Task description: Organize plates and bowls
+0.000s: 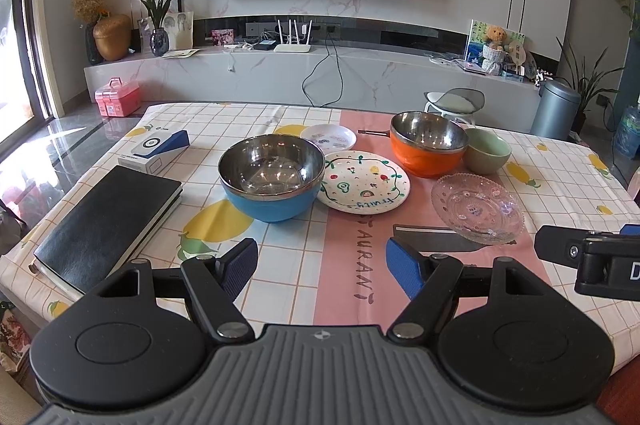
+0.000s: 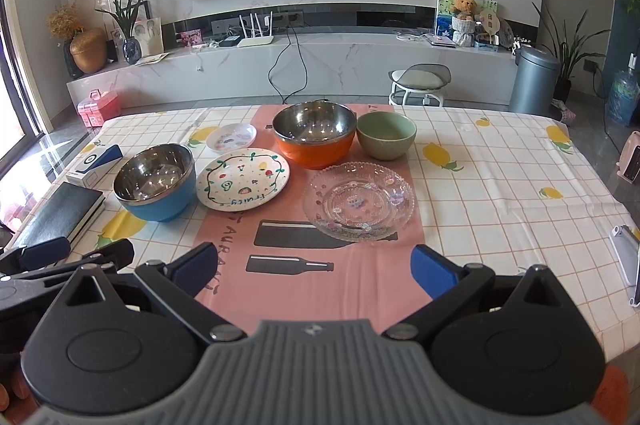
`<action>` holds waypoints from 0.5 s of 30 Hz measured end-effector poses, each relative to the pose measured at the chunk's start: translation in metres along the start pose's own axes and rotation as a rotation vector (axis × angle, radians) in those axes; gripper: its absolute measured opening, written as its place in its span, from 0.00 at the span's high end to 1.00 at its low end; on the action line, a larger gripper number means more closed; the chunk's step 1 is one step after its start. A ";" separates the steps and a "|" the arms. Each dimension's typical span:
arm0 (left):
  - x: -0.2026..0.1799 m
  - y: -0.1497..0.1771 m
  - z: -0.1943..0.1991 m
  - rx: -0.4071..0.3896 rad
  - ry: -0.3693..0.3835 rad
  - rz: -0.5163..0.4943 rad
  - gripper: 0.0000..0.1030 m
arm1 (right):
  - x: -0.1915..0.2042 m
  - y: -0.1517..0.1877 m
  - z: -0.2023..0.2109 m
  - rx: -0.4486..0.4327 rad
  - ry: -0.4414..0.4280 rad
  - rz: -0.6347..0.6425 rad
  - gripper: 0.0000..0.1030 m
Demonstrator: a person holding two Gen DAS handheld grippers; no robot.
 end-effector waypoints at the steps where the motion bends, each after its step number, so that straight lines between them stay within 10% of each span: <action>1: 0.000 0.001 0.000 0.000 0.000 0.000 0.16 | 0.000 0.001 -0.001 0.003 -0.001 -0.003 0.02; 15: -0.002 -0.005 -0.004 0.006 0.001 -0.004 0.16 | 0.000 0.001 -0.002 0.008 -0.004 -0.010 0.02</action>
Point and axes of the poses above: each gripper's, at about its wrist camera, not at the fingertips, and z roughly against the way its jaws point, x to its left, y to its underside, the point moved 10 cm from there along -z, roughly the way its jaws point, and after that the axes turned 7 degrees about -y, right-handed, at the moved point
